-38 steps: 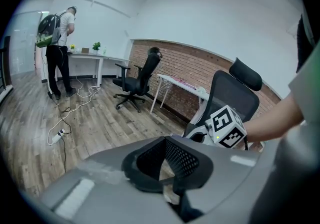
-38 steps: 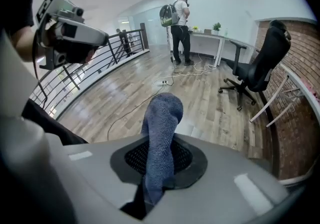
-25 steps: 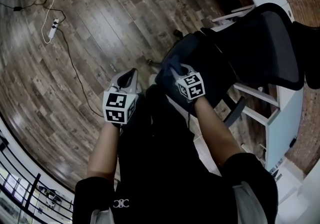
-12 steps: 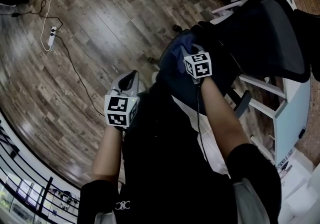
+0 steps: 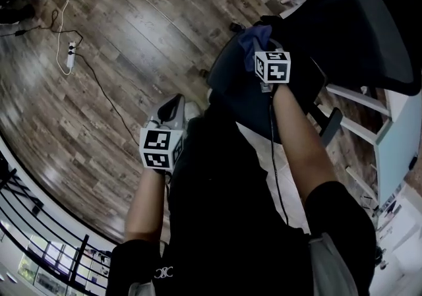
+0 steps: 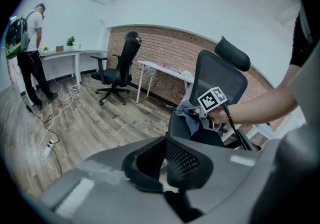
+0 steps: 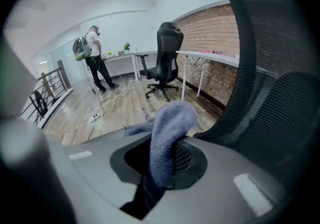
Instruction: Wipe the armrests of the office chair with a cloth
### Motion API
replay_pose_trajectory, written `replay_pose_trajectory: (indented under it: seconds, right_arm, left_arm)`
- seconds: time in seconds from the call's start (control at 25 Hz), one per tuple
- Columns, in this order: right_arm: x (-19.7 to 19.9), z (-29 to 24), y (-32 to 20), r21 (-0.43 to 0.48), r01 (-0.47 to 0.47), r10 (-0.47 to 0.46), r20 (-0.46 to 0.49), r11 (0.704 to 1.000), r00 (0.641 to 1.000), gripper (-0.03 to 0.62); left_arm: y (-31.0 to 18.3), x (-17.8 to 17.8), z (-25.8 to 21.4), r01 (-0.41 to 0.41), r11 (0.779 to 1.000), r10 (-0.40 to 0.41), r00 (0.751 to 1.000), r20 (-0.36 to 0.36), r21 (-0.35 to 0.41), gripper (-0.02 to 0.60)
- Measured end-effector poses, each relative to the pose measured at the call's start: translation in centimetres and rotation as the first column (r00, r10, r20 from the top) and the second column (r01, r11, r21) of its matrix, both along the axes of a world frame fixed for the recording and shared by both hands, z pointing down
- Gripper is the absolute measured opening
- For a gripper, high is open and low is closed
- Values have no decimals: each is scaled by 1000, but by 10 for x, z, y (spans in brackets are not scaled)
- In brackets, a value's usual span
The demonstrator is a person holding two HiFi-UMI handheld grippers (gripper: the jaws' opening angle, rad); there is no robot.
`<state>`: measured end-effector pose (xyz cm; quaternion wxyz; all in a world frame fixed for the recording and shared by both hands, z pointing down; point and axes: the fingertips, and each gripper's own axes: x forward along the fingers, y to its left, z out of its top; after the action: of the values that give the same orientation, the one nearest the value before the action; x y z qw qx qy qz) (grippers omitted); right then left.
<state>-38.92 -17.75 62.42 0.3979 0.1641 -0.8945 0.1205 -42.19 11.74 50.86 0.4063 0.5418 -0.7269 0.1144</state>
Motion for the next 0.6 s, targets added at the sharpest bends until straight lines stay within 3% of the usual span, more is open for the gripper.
replay_pose_trajectory:
  seconds: [0.12, 0.4, 0.6]
  right_arm:
    - [6, -3, 26, -46, -27, 30, 74, 999, 997, 46]
    - [24, -12, 123, -167, 39, -3, 208, 985, 978, 46]
    - [35, -14, 197, -205, 219, -157, 282, 954, 946, 46]
  left_arm:
    - [-5, 7, 1, -49, 999, 49, 999, -1, -10, 6]
    - [-19, 30, 6, -152, 988, 152, 988, -8, -25, 6]
    - [-30, 31, 17, -251, 967, 252, 968, 16, -45, 6]
